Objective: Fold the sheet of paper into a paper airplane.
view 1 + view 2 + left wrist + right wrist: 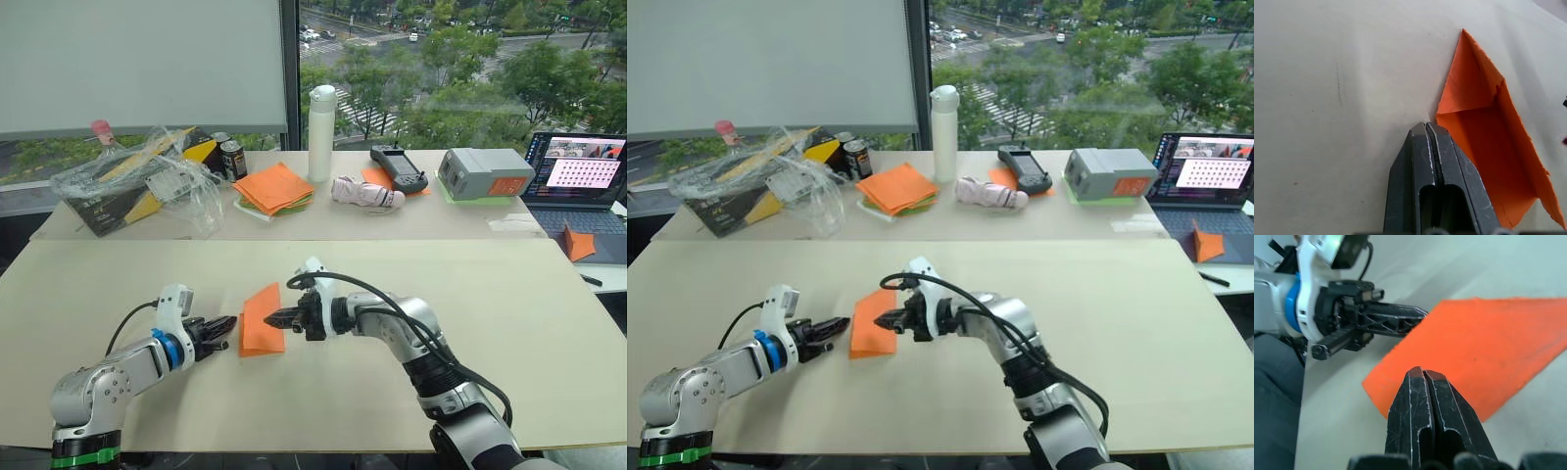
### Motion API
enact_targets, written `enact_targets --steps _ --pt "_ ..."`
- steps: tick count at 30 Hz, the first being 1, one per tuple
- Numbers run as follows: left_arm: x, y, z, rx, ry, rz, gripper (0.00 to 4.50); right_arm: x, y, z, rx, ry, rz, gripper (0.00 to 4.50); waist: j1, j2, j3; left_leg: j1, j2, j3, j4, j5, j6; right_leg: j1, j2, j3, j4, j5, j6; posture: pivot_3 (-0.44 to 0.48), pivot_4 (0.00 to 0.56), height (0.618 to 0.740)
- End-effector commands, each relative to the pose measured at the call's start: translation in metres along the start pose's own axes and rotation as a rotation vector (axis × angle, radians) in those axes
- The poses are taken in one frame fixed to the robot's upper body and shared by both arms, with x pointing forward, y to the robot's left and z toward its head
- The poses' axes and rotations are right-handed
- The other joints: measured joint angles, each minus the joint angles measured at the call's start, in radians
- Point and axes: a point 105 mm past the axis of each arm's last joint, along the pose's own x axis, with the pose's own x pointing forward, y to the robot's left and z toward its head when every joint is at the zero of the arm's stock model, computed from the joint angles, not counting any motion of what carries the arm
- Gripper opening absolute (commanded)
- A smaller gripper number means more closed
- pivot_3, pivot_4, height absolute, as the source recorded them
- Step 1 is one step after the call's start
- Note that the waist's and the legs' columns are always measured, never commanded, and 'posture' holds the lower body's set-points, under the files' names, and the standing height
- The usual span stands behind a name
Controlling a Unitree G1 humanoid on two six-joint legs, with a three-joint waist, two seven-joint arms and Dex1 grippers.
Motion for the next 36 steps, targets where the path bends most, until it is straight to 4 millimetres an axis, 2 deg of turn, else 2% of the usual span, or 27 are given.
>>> enact_targets --steps 1,5,10,19,22,28,36 --pt "-0.008 0.009 0.014 -0.018 -0.034 0.020 0.00 -0.007 0.011 0.024 -0.041 -0.063 0.042 0.03 0.000 0.000 0.000 0.000 0.000 0.000 0.000 0.000 0.000 0.000 0.000 0.000 0.000 0.000 0.000 0.000 0.150 0.740" --pt "-0.014 0.008 0.029 -0.045 -0.068 -0.028 0.00 -0.012 0.007 0.025 -0.043 -0.064 0.025 0.03 0.001 0.000 0.000 -0.001 0.000 0.000 0.000 0.000 0.000 -0.001 0.000 0.000 0.000 0.000 0.000 0.000 0.150 0.740" --pt "-0.018 0.005 0.039 -0.023 -0.063 -0.069 1.52 -0.016 0.002 0.019 -0.040 -0.052 0.002 0.00 0.001 0.000 0.001 -0.002 0.000 0.000 0.001 0.000 0.000 -0.002 0.000 -0.001 0.000 0.000 0.000 0.000 0.150 0.740" --pt "-0.018 -0.013 0.036 -0.017 0.028 -0.211 1.52 -0.018 -0.001 0.014 -0.033 -0.044 -0.020 0.00 0.000 0.000 0.001 -0.002 0.000 -0.001 0.001 0.000 0.000 -0.002 0.000 -0.001 0.000 0.000 0.000 0.000 0.150 0.740" --pt "-0.016 -0.021 0.043 -0.040 0.034 -0.282 1.52 -0.019 -0.002 0.012 -0.031 -0.043 -0.025 0.00 0.001 0.000 0.001 -0.003 0.000 -0.001 0.001 0.000 0.000 -0.002 0.000 -0.001 0.000 0.000 0.000 0.000 0.150 0.740" --pt "-0.009 -0.020 0.052 -0.065 0.038 -0.303 1.52 -0.021 -0.003 0.011 -0.029 -0.044 -0.035 0.00 0.000 0.000 0.001 -0.003 0.000 0.000 0.001 0.000 -0.001 -0.002 0.000 -0.001 0.000 0.000 0.000 0.000 0.150 0.740" --pt "0.003 -0.019 0.052 -0.137 0.089 -0.340 1.52 -0.022 -0.004 0.009 -0.022 -0.041 -0.045 0.00 -0.001 0.000 0.001 -0.003 0.000 -0.001 0.001 0.001 -0.001 -0.002 0.000 -0.001 0.001 0.000 0.000 0.000 0.150 0.740"
